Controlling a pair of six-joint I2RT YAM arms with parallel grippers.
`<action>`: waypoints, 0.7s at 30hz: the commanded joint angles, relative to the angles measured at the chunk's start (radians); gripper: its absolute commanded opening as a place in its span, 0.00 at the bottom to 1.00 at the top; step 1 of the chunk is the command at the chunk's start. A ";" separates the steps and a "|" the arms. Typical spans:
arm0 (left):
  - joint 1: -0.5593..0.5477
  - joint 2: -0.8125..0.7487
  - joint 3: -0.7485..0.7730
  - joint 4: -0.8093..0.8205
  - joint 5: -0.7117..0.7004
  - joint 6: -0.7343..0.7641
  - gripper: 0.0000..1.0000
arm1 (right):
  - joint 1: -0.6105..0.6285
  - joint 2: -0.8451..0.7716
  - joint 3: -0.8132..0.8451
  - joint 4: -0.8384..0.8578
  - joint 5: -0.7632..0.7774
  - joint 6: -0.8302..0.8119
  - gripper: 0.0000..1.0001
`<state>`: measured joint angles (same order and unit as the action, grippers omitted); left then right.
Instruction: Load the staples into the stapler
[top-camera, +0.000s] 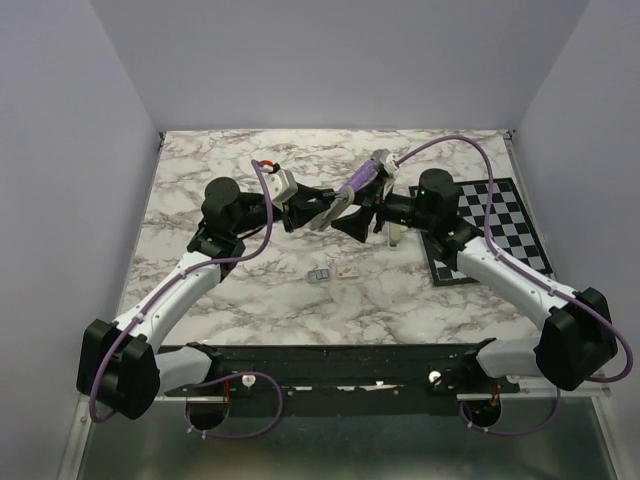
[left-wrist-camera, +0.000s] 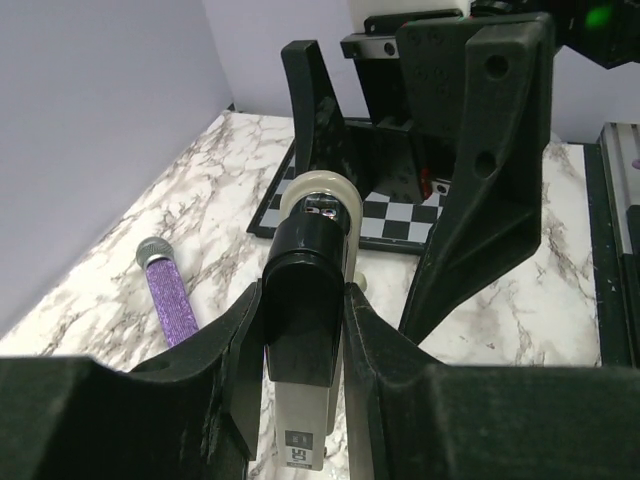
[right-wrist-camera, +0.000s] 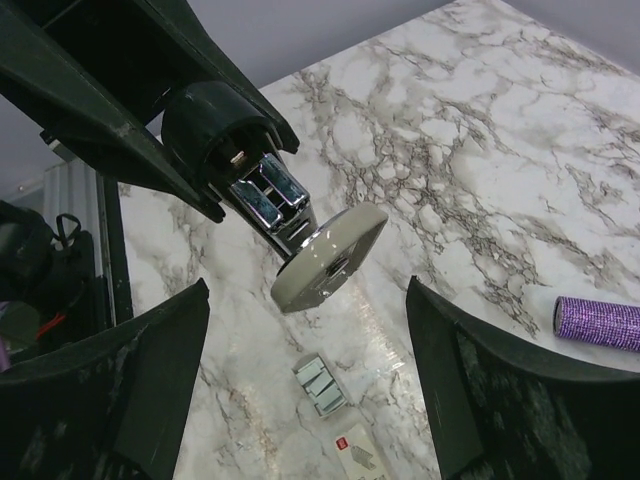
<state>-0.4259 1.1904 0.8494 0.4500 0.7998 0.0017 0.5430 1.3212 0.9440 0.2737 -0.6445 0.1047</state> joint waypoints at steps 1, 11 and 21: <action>-0.007 -0.046 -0.003 0.119 0.096 -0.023 0.00 | 0.005 -0.004 0.019 0.004 -0.069 -0.062 0.86; -0.022 -0.075 -0.001 0.099 0.098 -0.013 0.00 | 0.005 -0.068 0.024 -0.031 0.017 -0.065 0.58; -0.088 -0.127 -0.029 0.079 -0.013 0.047 0.00 | 0.018 -0.143 -0.024 0.015 0.253 0.139 0.26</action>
<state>-0.4740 1.1118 0.8394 0.4706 0.8070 0.0059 0.5571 1.2121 0.9409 0.2386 -0.5812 0.1432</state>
